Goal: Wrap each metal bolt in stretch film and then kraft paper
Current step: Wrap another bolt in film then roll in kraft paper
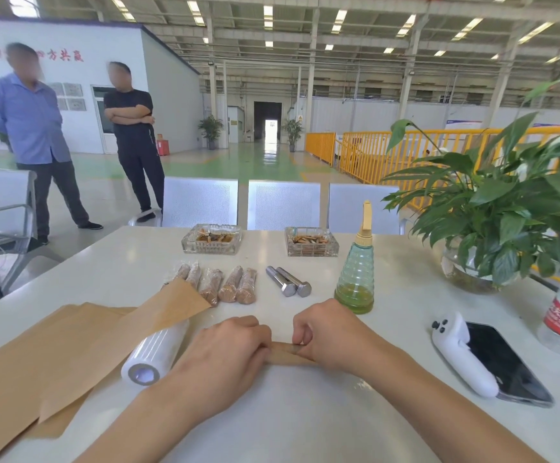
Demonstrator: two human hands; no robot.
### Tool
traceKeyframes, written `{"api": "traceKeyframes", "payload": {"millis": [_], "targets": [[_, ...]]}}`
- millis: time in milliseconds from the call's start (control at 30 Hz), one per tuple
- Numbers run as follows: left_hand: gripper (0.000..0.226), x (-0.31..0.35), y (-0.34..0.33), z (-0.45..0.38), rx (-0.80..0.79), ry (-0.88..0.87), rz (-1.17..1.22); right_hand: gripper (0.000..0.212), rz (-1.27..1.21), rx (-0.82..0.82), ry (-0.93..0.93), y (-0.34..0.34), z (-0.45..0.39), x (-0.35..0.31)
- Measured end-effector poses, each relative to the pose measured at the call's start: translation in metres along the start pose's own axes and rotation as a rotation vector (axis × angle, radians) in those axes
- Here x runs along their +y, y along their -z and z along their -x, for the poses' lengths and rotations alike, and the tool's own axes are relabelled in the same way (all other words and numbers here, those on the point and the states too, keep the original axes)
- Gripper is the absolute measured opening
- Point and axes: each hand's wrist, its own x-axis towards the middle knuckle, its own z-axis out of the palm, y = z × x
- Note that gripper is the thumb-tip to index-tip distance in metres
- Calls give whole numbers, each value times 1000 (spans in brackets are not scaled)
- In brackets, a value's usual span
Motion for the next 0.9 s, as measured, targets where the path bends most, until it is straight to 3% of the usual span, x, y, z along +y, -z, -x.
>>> {"api": "traceKeyframes", "payload": {"millis": [100, 267, 367, 533, 667, 900], "targets": [[15, -2, 1, -1, -3, 38, 66, 11, -15, -59, -19, 6, -4, 1], [13, -4, 2, -8, 1, 94, 105, 57, -2, -113, -52, 15, -7, 0], [14, -6, 0, -9, 20, 115, 109, 70, 20, -146, -51, 21, -5, -1], [16, -11, -4, -15, 31, 157, 121, 32, -34, -176, -54, 25, -2, 3], [22, -15, -6, -19, 52, 188, 162, 30, -58, -104, -16, 21, -4, 6], [20, -16, -18, -19, 106, 187, 116, 17, -173, 86, -118, -10, 2, 14]]}}
